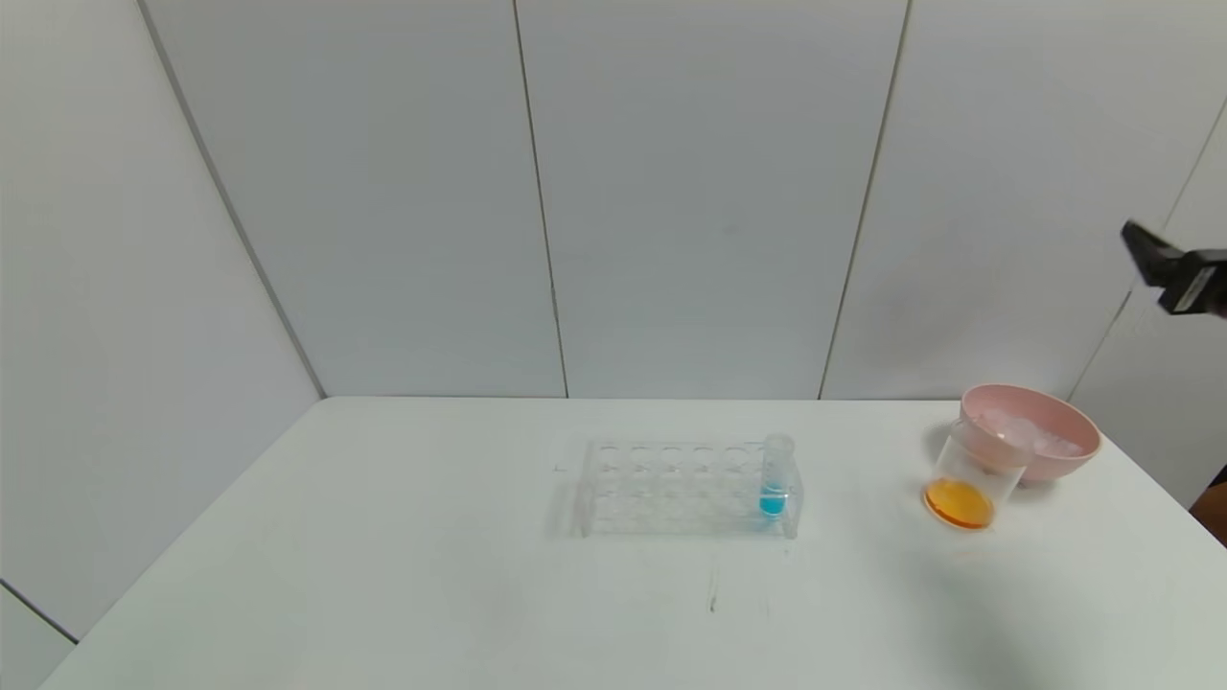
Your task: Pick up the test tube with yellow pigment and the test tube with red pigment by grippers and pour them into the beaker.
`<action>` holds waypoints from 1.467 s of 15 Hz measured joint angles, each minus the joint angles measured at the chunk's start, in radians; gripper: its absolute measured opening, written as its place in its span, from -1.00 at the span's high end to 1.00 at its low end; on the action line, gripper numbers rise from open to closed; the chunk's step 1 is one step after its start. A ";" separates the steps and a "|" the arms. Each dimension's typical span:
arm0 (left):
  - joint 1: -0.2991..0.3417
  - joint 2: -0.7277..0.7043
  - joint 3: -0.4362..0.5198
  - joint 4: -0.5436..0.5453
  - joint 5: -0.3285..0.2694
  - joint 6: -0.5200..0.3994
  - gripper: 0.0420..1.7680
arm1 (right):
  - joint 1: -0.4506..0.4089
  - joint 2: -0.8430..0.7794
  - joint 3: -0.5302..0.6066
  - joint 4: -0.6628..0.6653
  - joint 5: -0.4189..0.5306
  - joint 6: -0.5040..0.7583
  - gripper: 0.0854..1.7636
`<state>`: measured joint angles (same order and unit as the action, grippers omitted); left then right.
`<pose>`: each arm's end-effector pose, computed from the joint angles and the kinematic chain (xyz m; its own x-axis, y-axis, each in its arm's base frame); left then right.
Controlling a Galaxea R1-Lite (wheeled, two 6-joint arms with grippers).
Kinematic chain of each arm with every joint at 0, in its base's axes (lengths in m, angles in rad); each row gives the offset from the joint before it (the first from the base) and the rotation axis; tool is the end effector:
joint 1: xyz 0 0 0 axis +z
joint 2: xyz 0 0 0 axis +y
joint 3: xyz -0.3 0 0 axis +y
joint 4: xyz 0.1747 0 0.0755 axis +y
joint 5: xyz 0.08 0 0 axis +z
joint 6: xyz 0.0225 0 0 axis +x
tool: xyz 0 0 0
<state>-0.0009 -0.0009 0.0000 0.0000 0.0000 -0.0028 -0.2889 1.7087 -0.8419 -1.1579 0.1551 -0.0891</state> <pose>-0.0229 0.0000 0.0755 1.0000 -0.0009 0.0009 0.0009 1.0000 -0.0028 0.2979 -0.0849 0.2422 0.9512 -0.1216 0.2836 0.1636 0.9780 -0.1294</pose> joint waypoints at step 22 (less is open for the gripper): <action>0.000 0.000 0.000 0.000 0.000 0.000 -1.00 | 0.281 -1.699 0.739 1.383 -0.176 0.084 -0.92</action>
<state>-0.0004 -0.0009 0.0000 0.0000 0.0000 -0.0028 -0.0077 0.0096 -0.1030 0.2249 -0.0204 -0.0047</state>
